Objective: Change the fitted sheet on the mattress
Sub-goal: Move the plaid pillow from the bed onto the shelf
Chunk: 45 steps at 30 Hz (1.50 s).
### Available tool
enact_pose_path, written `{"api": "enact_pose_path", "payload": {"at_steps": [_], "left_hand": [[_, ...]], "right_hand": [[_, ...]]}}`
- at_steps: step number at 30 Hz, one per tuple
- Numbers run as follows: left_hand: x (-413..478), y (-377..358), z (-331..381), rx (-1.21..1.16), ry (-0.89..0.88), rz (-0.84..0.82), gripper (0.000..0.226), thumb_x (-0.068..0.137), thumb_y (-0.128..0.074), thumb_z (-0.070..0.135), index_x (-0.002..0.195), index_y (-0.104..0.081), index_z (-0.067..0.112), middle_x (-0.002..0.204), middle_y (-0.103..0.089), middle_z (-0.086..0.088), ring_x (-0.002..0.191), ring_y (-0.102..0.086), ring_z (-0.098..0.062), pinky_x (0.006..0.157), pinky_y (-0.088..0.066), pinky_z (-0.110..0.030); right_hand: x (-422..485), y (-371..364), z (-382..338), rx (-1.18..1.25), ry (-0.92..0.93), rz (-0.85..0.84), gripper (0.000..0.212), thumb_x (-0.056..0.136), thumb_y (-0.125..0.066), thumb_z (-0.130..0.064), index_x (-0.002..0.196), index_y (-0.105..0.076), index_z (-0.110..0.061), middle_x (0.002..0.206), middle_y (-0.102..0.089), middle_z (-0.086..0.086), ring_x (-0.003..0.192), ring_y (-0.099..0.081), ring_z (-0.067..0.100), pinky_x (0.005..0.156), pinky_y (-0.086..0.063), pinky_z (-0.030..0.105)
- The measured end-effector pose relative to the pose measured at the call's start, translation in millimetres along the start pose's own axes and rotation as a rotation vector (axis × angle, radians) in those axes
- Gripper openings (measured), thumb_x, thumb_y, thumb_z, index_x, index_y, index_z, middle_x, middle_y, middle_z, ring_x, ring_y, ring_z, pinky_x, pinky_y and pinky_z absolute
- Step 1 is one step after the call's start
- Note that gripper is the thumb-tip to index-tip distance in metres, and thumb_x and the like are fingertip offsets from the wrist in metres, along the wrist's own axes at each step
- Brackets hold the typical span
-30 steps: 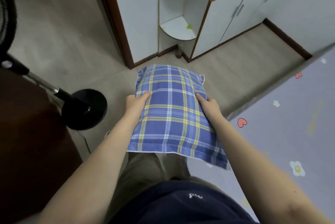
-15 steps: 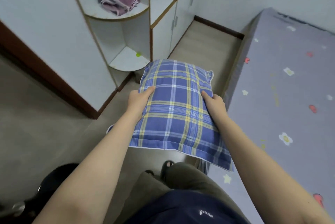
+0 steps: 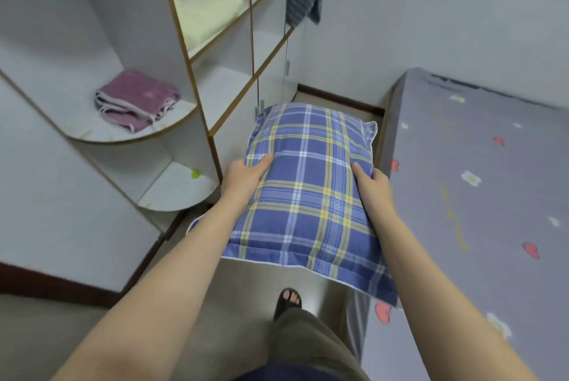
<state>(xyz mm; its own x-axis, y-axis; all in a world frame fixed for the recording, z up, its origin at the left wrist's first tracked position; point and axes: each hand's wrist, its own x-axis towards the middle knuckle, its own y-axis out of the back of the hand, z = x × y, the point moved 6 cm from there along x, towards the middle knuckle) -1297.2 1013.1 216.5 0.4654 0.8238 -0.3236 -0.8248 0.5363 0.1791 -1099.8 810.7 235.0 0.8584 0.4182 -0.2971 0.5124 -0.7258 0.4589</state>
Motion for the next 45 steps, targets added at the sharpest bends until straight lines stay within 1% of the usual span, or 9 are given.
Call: {"api": "enact_pose_path", "payload": {"at_steps": [4,7,10,14,23,27,34,40,45], "left_hand": [[59.5,-21.1,61.2,-0.006,-0.067,0.052,0.046,0.063,-0.070,0.069,0.088,-0.068,0.030,0.083,-0.074,0.010,0.080,-0.071,-0.015,0.073,-0.057,-0.033],[96.9,-28.7,103.4,0.008,-0.119,0.078,0.046,0.064,-0.068,0.070,0.087,-0.069,0.029,0.076,-0.074,0.015,0.072,-0.071,-0.008,0.069,-0.057,-0.031],[134.8,-30.4,138.9,-0.010,-0.155,0.105,0.059,0.063,-0.068,0.070,0.099,-0.072,0.023,0.086,-0.075,0.008,0.080,-0.072,-0.013,0.077,-0.058,-0.036],[188.0,-31.1,185.9,0.010,-0.232,0.143,0.050,0.067,-0.069,0.067,0.090,-0.073,0.022,0.083,-0.075,0.010,0.079,-0.072,-0.011,0.075,-0.057,-0.033],[301.6,-44.3,304.6,0.009,-0.370,0.094,0.029,0.074,-0.072,0.057,0.081,-0.069,0.029,0.079,-0.074,0.012,0.080,-0.071,-0.014,0.077,-0.057,-0.034],[331.5,-46.5,361.9,0.034,-0.446,0.077,0.042,0.075,-0.069,0.060,0.094,-0.074,0.024,0.087,-0.075,0.007,0.084,-0.071,-0.017,0.084,-0.057,-0.043],[355.3,-36.9,445.2,0.077,-0.528,0.125,0.045,0.074,-0.068,0.061,0.093,-0.074,0.021,0.088,-0.075,0.003,0.084,-0.071,-0.022,0.086,-0.056,-0.048],[354.8,-7.7,503.1,0.119,-0.555,0.327,0.057,0.063,-0.065,0.068,0.089,-0.073,0.019,0.087,-0.074,0.001,0.082,-0.070,-0.022,0.083,-0.056,-0.046],[358.9,11.0,543.5,0.187,-0.581,0.373,0.076,0.058,-0.063,0.072,0.101,-0.070,0.010,0.097,-0.073,-0.009,0.089,-0.069,-0.029,0.088,-0.053,-0.052]], "right_hand": [[72.3,13.1,-54.3,0.031,0.076,0.025,0.037,0.091,-0.051,-0.054,0.102,-0.061,-0.020,0.099,-0.069,-0.002,0.085,-0.065,0.014,0.075,-0.051,0.034],[112.9,19.7,-95.0,-0.006,0.137,0.060,0.036,0.092,-0.047,-0.056,0.095,-0.058,-0.021,0.089,-0.064,-0.007,0.076,-0.056,0.004,0.058,-0.030,0.022],[152.9,14.8,-130.3,0.055,0.189,0.037,0.039,0.092,-0.048,-0.054,0.105,-0.061,-0.020,0.097,-0.066,-0.004,0.088,-0.062,0.015,0.070,-0.044,0.032],[201.7,6.8,-171.3,0.133,0.225,0.044,0.042,0.093,-0.049,-0.052,0.119,-0.060,-0.021,0.108,-0.068,-0.004,0.096,-0.065,0.018,0.087,-0.052,0.041],[292.5,9.9,-278.9,0.202,0.320,0.170,0.045,0.095,-0.049,-0.049,0.124,-0.058,-0.016,0.118,-0.065,0.003,0.106,-0.061,0.024,0.092,-0.048,0.041],[323.5,21.1,-327.3,0.238,0.389,0.205,0.041,0.095,-0.048,-0.048,0.119,-0.060,-0.017,0.112,-0.067,0.001,0.103,-0.062,0.024,0.092,-0.049,0.044],[361.9,29.3,-404.9,0.304,0.487,0.164,0.039,0.095,-0.048,-0.047,0.119,-0.061,-0.019,0.111,-0.068,0.000,0.102,-0.064,0.024,0.093,-0.050,0.047],[389.2,21.7,-473.0,0.316,0.502,0.076,0.055,0.093,-0.047,-0.051,0.129,-0.056,-0.010,0.129,-0.061,0.008,0.118,-0.057,0.030,0.101,-0.044,0.051],[402.5,3.2,-510.7,0.381,0.508,0.013,0.043,0.095,-0.048,-0.046,0.113,-0.061,-0.009,0.106,-0.067,0.007,0.099,-0.064,0.028,0.093,-0.049,0.047]]}}
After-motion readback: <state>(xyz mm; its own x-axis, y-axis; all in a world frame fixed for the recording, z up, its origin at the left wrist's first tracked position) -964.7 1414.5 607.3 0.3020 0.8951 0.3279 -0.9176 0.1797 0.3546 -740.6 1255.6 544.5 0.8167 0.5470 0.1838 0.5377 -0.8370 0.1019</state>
